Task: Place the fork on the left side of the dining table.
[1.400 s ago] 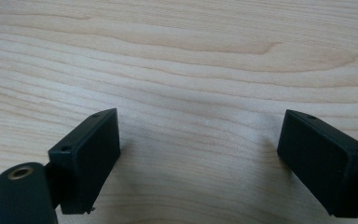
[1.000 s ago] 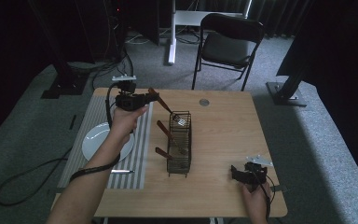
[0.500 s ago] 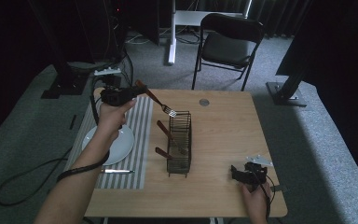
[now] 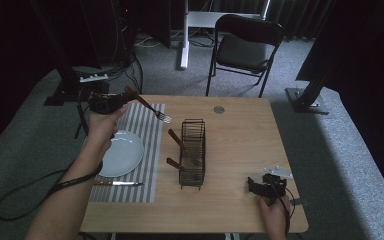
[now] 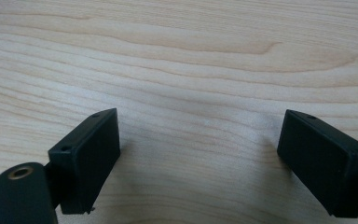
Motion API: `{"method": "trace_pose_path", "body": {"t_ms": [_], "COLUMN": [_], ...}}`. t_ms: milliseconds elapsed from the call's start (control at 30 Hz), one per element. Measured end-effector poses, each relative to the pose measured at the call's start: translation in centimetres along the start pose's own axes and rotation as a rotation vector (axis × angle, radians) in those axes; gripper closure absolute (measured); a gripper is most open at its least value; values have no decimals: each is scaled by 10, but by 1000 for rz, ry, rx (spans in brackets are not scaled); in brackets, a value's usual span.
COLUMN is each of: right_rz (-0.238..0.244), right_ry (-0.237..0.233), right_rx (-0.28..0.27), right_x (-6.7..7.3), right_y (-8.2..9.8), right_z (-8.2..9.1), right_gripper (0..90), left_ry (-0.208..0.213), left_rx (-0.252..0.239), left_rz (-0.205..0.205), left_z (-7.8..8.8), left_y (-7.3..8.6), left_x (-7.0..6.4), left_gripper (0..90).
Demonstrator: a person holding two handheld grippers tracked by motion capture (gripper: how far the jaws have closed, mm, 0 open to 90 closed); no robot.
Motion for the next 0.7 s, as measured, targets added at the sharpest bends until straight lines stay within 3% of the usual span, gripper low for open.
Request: {"method": "trace_pose_path", "body": {"t_ms": [267, 700], "right_rz": [0, 0], "right_ry": [0, 0], "right_rx": [0, 0], "right_x": [0, 0], "right_y": [0, 0], "right_z": [0, 0], "right_gripper": [126, 126], "left_ry": [-57, -109], "left_rx": [14, 19], "left_rz": [15, 104], "left_z": [2, -2], "left_y": [13, 31], "left_x": [28, 68], "left_gripper": [806, 806]}}
Point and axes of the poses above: each handheld gripper's, and its own axes: z roughly backward along the jaws, y roughly out of its underside, x roughly to its left, the point moved 9 cm from there along -z, roughly forward along the jaws, and after that the axes turned 12 degrees about -z, right-handed, at the moved point
